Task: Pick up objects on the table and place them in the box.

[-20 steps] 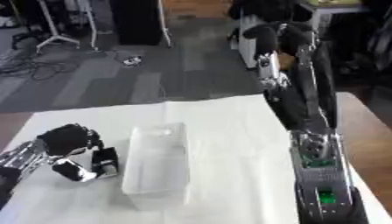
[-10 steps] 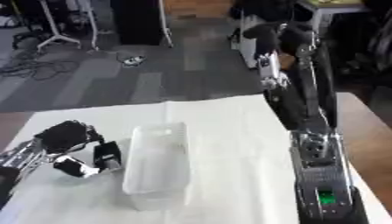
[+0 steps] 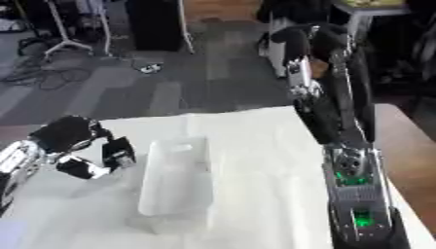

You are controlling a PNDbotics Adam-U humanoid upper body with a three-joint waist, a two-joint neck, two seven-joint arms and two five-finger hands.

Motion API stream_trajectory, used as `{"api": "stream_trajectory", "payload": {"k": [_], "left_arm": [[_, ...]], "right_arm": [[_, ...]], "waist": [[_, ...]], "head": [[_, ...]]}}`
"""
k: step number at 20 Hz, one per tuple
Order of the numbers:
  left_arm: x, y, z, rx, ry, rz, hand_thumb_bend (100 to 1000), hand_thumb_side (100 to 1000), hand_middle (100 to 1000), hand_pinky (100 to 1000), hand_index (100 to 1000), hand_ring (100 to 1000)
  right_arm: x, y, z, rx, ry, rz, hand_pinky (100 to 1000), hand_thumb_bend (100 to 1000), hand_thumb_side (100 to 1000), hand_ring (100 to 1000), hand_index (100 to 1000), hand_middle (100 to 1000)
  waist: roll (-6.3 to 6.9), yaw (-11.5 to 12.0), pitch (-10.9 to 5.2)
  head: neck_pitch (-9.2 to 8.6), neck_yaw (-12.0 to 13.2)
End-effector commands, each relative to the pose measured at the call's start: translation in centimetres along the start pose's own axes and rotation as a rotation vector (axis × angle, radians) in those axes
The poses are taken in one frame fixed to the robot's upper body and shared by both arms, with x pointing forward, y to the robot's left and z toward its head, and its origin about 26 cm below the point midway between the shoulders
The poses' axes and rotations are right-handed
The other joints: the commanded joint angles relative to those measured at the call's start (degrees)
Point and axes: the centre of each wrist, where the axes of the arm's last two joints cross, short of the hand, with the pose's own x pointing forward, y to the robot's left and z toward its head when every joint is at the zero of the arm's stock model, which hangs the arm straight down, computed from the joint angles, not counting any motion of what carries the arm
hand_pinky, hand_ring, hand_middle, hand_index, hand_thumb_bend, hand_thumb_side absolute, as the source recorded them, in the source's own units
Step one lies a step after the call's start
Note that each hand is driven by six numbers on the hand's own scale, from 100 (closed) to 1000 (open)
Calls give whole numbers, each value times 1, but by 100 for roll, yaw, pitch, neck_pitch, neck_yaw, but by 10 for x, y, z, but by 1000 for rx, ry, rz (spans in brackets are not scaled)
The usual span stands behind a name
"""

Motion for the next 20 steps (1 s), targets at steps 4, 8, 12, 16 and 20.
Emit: {"api": "stream_trajectory", "payload": {"k": [4,8,12,16,20], "left_arm": [[-11,51,-8,82,23,38,100,783,100,100,354,100],[0,64,-20,105,-25,60,100,783,100,100,356,100],[15,68,-36,104,-90,70,100,785,100,100,360,100],[29,61,-48,68,-163,99,100,788,100,100,365,100],[39,51,-56,40,-228,131,100,787,100,100,376,100]], "right_arm": [[3,-3,-4,-6,-14,9,318,125,988,342,638,364],[3,-2,-4,-4,-18,5,319,125,988,342,638,364],[4,-1,-5,-2,-23,0,319,125,989,343,637,364],[6,-1,-6,-4,-28,-7,318,125,989,342,638,364],[8,1,-7,-3,-36,-18,319,124,990,342,638,364]], "waist": [[12,16,-80],[16,0,-79],[16,-27,-74],[11,-73,-56],[5,-126,-38]], "head": [[-31,-33],[-95,-30],[-196,-21],[-252,-21],[-289,-8]]}}
